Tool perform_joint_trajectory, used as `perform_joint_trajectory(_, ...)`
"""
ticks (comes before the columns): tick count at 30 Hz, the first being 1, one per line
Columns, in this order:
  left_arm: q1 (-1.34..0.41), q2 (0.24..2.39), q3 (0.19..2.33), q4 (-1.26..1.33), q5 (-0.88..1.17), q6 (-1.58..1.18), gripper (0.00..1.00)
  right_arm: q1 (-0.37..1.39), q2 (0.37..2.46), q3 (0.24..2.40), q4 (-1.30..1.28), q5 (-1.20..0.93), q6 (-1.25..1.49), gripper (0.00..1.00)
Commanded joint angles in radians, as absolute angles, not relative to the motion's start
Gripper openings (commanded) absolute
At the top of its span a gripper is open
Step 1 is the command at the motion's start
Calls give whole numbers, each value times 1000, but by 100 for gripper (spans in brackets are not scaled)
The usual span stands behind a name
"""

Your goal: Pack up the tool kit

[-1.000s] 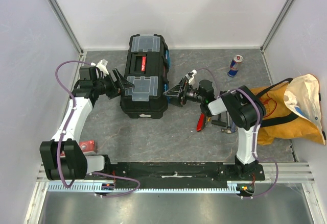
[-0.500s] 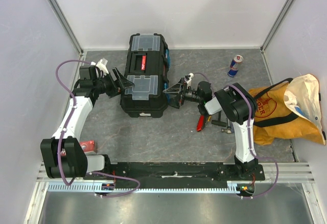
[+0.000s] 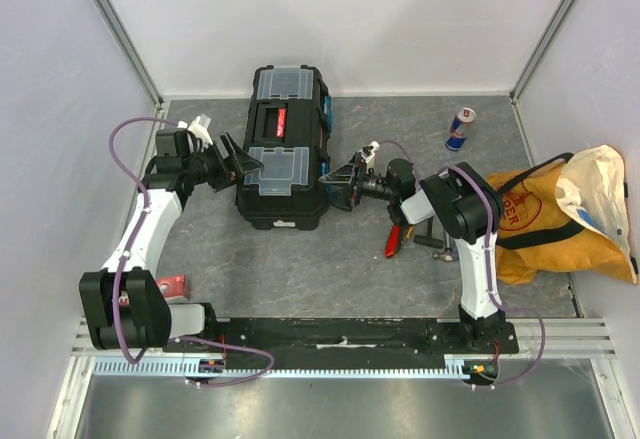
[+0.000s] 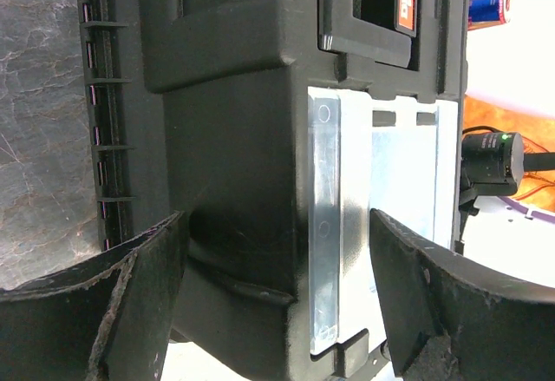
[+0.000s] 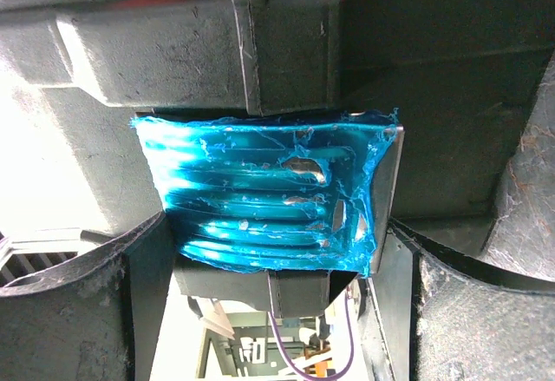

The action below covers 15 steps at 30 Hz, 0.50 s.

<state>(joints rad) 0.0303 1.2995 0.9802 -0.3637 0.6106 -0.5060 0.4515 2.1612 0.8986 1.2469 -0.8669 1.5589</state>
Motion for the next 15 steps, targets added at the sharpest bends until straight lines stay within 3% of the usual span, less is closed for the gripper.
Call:
perform_joint_trajectory(1, -38, 1342, 905, -517, 575, -433, 86, 505, 2105, 936, 1332, -836, 1367, 0)
perform_joint_trajectory(10, -69, 1362, 893, -563, 419, -393, 85, 509, 2036, 930, 971, -726, 1157, 0)
perform_joint_trajectory(15, -77, 1371, 888, -569, 382, -380, 85, 512, 2014, 934, 902, -684, 1126, 0)
